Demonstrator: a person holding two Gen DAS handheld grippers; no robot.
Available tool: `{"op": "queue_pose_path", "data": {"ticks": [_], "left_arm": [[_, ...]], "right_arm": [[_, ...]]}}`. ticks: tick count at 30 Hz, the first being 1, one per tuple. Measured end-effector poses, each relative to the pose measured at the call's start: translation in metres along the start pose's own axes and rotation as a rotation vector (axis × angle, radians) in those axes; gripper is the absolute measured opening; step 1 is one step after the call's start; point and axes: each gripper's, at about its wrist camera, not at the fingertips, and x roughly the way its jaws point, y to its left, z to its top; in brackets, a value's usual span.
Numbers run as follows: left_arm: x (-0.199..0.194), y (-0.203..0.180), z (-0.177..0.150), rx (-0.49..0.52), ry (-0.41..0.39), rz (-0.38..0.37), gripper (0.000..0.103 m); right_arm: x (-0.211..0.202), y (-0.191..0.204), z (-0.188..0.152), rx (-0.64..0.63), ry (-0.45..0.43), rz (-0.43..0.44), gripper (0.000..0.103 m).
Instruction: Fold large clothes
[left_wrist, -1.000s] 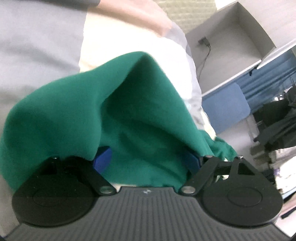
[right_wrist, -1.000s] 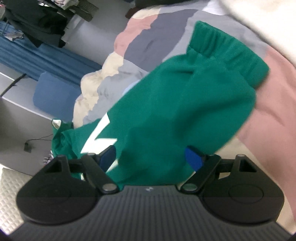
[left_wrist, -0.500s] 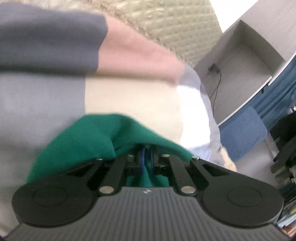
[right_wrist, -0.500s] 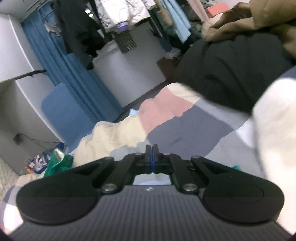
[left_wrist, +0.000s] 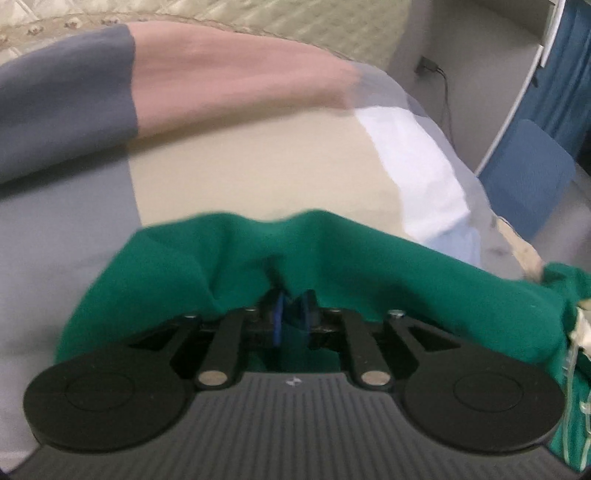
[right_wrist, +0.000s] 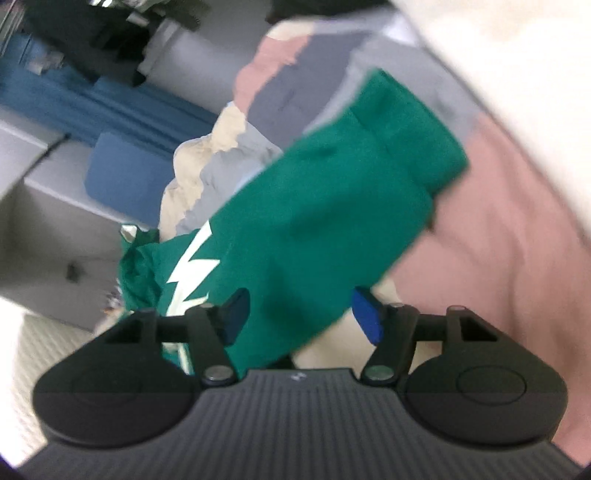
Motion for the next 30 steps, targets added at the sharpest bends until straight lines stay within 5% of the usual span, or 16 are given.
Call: {"op": "queue_pose_path", "data": {"ticks": [2,4,11,12,14,17,23,30], "left_arm": [[-0.010,-0.003,-0.001,0.025,0.006,-0.011,0.059],[-0.021,-0.008,-0.005,0.059,0.017,-0.005,0.064],[-0.078,-0.029,-0.039,0.132,0.038,-0.069,0.068],[-0.082,-0.034,-0.044,0.130,0.043,-0.092,0.068],[-0.098,-0.045,-0.060,0.133,0.061,-0.161,0.068],[-0.111,-0.063,-0.083,0.180,0.090,-0.203,0.068],[-0.126,-0.080,-0.115,0.263,0.134,-0.258,0.068],[-0.091,-0.093,-0.116,0.283,0.165,-0.261,0.068]], "right_arm": [[0.005,-0.002,-0.001,0.014,-0.004,0.011,0.065],[0.016,-0.006,0.003,0.036,0.004,0.025,0.066],[0.046,0.007,0.024,-0.009,-0.036,0.081,0.068],[0.049,0.017,0.027,-0.069,-0.051,0.064,0.062],[0.048,0.037,0.034,-0.162,-0.112,0.031,0.025],[0.037,0.069,0.050,-0.281,-0.188,0.053,0.013],[0.000,0.123,0.114,-0.466,-0.410,0.021,0.011],[-0.001,0.121,0.205,-0.448,-0.587,-0.165,0.010]]}}
